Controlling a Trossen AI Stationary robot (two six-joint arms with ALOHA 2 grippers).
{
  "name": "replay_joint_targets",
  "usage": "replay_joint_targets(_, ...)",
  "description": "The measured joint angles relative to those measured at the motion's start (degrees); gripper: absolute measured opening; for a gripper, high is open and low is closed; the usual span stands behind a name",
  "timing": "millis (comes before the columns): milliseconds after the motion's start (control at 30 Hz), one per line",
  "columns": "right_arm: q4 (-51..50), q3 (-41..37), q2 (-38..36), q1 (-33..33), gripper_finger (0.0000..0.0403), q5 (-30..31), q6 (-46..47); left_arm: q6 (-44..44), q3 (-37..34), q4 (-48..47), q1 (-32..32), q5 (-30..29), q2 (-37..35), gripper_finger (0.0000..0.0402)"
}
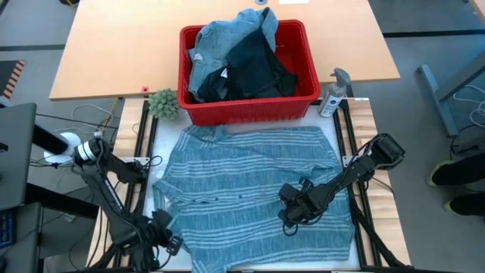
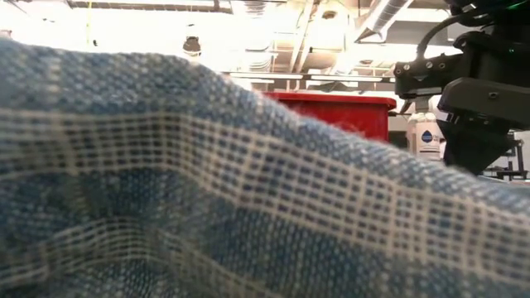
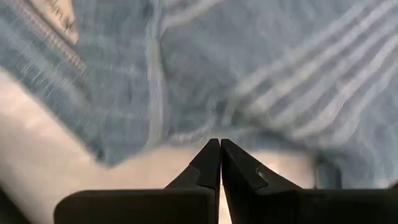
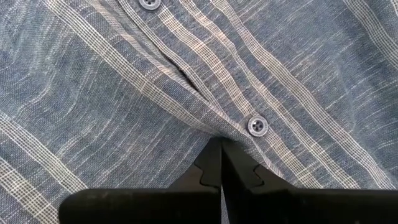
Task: Fold Laundry from Bin
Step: Fold the blue polo shirt
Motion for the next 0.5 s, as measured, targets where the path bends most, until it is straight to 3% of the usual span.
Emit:
replay_joint_targets(167,0.0,0.0,0.0,0.0,0.0025,0.0,0.0,4.1,0.0,2.4,2.3,0.4,2.8,0.0000)
replay_joint_targets(500,0.0,0.1,0.0,0.0,0.0026,0.2,0.0,7.4,-1.5,4.1,2.1,11.5,5.4,0.0000)
